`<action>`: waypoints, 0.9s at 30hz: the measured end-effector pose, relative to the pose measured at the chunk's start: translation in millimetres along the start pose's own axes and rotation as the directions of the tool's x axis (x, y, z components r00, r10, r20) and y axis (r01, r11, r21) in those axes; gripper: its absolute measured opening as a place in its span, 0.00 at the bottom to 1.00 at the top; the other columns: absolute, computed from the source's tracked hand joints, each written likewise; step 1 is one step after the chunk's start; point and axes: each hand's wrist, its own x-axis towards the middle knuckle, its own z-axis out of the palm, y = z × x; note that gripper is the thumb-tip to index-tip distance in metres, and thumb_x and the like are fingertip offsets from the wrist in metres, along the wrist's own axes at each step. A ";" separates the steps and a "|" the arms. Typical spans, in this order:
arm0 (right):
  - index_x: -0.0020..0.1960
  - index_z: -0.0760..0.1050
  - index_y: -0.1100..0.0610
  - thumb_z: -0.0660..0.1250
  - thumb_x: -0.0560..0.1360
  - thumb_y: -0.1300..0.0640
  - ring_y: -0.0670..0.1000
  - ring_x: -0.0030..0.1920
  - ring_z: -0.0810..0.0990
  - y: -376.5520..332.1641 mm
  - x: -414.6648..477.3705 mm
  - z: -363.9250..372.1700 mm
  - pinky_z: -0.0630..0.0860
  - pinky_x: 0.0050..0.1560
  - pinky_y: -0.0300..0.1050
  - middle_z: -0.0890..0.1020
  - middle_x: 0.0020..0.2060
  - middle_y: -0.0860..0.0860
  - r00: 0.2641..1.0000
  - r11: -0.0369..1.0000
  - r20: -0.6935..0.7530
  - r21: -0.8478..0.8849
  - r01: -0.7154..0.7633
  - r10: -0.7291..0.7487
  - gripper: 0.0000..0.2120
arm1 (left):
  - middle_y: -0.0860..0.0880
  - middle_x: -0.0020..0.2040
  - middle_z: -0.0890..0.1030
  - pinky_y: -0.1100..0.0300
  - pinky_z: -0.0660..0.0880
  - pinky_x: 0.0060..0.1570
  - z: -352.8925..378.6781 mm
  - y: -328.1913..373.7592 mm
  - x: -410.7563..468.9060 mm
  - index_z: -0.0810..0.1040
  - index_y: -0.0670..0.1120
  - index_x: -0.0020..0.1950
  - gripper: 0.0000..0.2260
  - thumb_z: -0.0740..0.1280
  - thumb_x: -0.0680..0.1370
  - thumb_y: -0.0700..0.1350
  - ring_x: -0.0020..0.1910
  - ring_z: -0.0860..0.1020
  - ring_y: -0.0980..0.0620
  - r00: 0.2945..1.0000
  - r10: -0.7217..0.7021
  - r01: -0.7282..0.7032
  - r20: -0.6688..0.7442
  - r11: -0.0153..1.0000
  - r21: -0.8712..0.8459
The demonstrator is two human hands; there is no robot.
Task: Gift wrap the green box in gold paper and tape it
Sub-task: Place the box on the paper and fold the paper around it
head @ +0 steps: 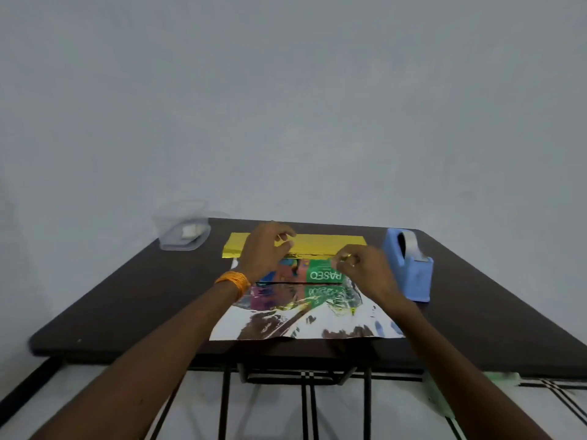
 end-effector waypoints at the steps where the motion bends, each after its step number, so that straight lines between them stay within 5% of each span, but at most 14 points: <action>1: 0.39 0.82 0.49 0.74 0.73 0.56 0.42 0.29 0.73 -11.2 5.6 12.6 0.68 0.34 0.41 0.77 0.27 0.44 0.999 0.999 0.022 -0.011 0.030 -0.030 0.05 | 0.52 0.46 0.81 0.54 0.75 0.46 -12.6 -14.2 -3.0 0.83 0.49 0.52 0.06 0.72 0.76 0.46 0.46 0.77 0.53 1.000 -0.014 0.014 0.008 1.000 0.000; 3: 0.45 0.84 0.51 0.74 0.73 0.58 0.41 0.30 0.73 -30.5 12.6 32.2 0.67 0.35 0.41 0.76 0.27 0.43 0.997 0.998 0.051 -0.013 0.063 -0.062 0.03 | 0.52 0.46 0.81 0.53 0.76 0.46 -29.6 -34.2 -9.9 0.84 0.50 0.52 0.06 0.73 0.75 0.46 0.45 0.77 0.54 0.998 -0.019 0.019 0.053 1.000 0.000; 8: 0.67 0.74 0.48 0.74 0.73 0.59 0.47 0.39 0.80 -60.3 19.6 71.5 0.79 0.46 0.48 0.83 0.35 0.47 0.980 0.982 0.085 -0.046 0.185 -0.181 0.24 | 0.51 0.48 0.81 0.57 0.77 0.44 -41.1 -55.5 -26.2 0.85 0.48 0.53 0.07 0.73 0.76 0.42 0.45 0.79 0.54 0.996 0.023 -0.025 0.083 0.999 0.021; 12: 0.70 0.70 0.49 0.74 0.73 0.60 0.49 0.42 0.79 -66.6 24.7 89.0 0.78 0.46 0.49 0.83 0.38 0.48 0.975 0.977 0.082 -0.041 0.208 -0.205 0.28 | 0.50 0.51 0.81 0.73 0.70 0.41 -34.5 -58.1 -29.2 0.85 0.46 0.54 0.08 0.73 0.75 0.40 0.44 0.80 0.54 0.999 0.000 0.000 0.034 1.000 0.000; 27: 0.74 0.67 0.49 0.72 0.75 0.60 0.50 0.48 0.75 -69.9 39.3 119.3 0.74 0.46 0.48 0.83 0.41 0.48 0.944 0.941 0.184 -0.155 0.302 -0.273 0.30 | 0.51 0.49 0.82 0.75 0.71 0.39 -31.9 -67.5 -28.0 0.85 0.46 0.52 0.09 0.76 0.72 0.41 0.43 0.80 0.55 0.999 -0.048 0.051 0.025 0.991 -0.121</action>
